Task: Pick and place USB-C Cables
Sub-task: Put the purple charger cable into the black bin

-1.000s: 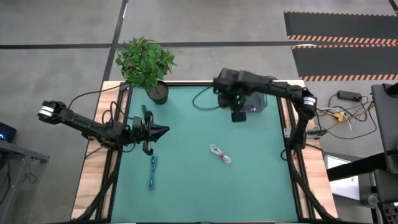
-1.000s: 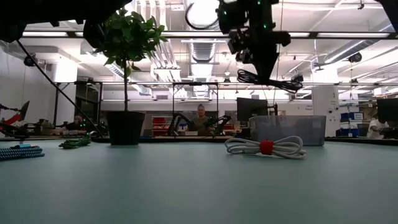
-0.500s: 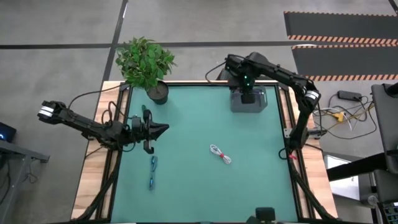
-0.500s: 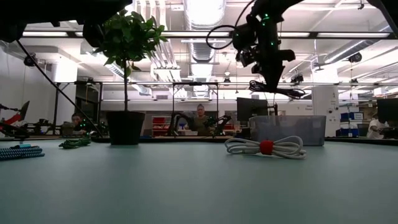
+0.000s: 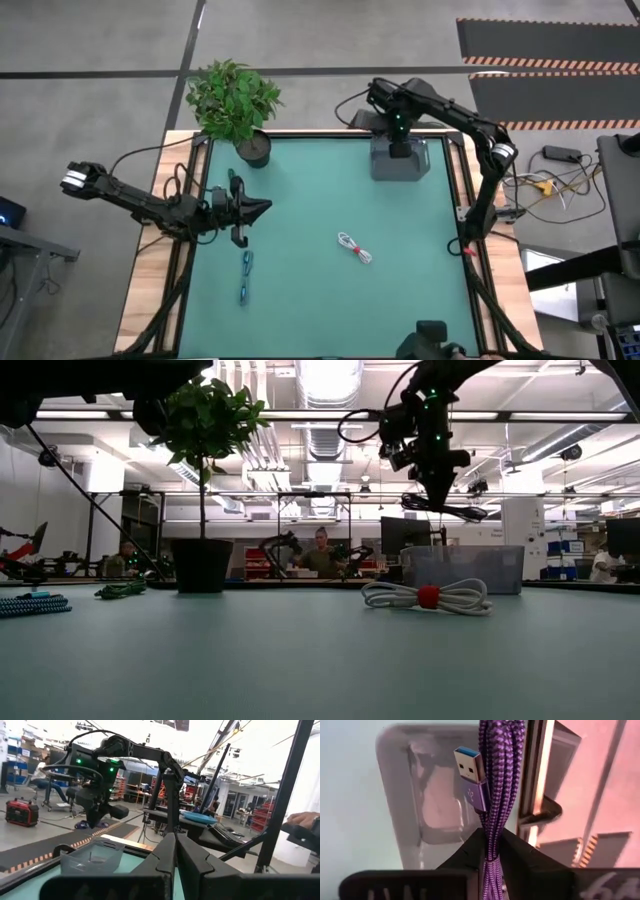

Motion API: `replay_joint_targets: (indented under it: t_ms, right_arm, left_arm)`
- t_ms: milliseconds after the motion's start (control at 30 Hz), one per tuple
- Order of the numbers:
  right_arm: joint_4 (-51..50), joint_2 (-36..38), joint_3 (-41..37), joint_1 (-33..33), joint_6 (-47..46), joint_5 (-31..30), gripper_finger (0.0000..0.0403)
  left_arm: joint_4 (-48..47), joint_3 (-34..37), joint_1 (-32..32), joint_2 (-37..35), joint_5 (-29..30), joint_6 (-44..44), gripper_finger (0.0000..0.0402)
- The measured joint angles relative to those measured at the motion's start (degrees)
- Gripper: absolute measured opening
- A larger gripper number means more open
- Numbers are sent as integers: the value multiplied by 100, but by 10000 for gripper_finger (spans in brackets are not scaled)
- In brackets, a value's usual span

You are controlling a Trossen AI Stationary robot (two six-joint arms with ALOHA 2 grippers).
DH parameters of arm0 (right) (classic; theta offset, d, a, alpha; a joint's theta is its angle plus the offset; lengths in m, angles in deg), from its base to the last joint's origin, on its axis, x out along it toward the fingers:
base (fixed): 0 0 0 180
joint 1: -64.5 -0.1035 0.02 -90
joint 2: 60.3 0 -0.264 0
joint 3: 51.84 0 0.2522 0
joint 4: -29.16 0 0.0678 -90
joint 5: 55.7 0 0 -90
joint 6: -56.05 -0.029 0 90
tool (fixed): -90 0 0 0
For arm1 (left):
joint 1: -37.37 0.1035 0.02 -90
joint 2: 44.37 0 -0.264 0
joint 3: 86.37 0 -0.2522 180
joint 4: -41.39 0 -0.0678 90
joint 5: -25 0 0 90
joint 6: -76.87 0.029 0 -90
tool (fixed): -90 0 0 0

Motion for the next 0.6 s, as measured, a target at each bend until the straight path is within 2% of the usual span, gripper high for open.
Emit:
replay_joint_targets:
  t_ms: [100,267,400,600]
  right_arm:
    - [87,-9,-2,16,147,280,41]
    - [137,-173,-7,16,147,283,18]
    - [-21,-381,-7,16,142,276,19]
    - [-411,-775,-9,16,172,-212,19]
  left_arm:
    - [-1,0,0,0,12,84,0]
    - [-1,0,-1,0,12,78,0]
    - [-1,0,0,0,12,82,0]
    - [0,0,0,0,49,84,0]
